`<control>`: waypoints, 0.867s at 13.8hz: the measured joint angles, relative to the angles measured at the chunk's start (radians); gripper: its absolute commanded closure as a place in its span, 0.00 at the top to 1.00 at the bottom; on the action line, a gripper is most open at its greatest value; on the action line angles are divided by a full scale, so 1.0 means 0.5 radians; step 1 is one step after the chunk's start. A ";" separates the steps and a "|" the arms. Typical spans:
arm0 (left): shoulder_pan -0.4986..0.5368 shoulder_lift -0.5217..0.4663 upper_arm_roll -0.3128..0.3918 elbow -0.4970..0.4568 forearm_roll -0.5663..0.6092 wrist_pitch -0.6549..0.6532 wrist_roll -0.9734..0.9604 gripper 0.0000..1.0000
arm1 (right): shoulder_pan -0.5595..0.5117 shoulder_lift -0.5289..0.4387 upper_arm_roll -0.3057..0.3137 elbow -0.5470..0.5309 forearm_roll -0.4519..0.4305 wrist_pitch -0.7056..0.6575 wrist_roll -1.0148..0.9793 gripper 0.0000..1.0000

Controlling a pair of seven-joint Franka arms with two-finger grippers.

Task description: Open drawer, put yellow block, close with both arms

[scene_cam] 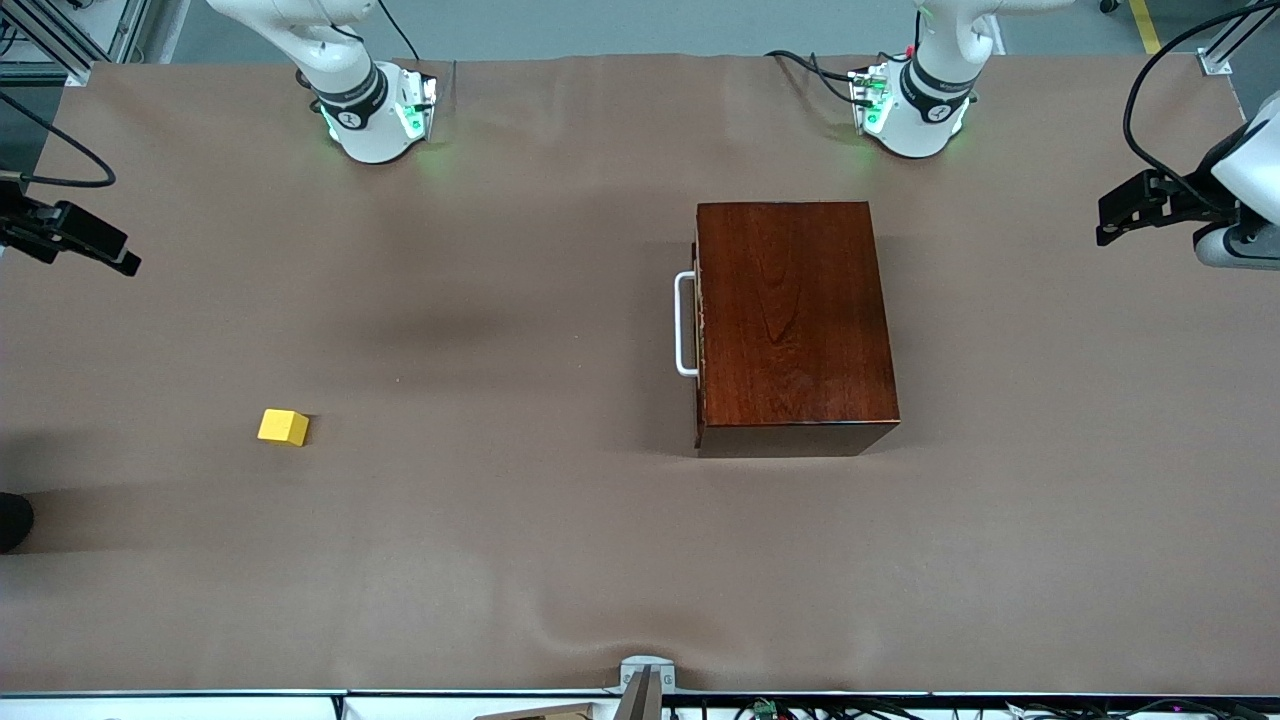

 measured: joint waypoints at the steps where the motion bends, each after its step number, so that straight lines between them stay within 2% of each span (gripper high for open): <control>1: 0.000 0.000 0.000 0.000 0.000 0.000 0.000 1.00 | 0.000 0.000 0.001 0.000 0.000 0.000 -0.001 1.00; 8: 0.005 0.019 0.006 0.000 -0.074 0.001 -0.018 1.00 | 0.000 0.000 0.014 0.000 0.000 0.003 -0.003 1.00; 12: 0.001 0.059 0.002 0.043 -0.241 0.016 -0.357 1.00 | 0.013 0.000 0.032 0.000 -0.003 0.007 -0.007 1.00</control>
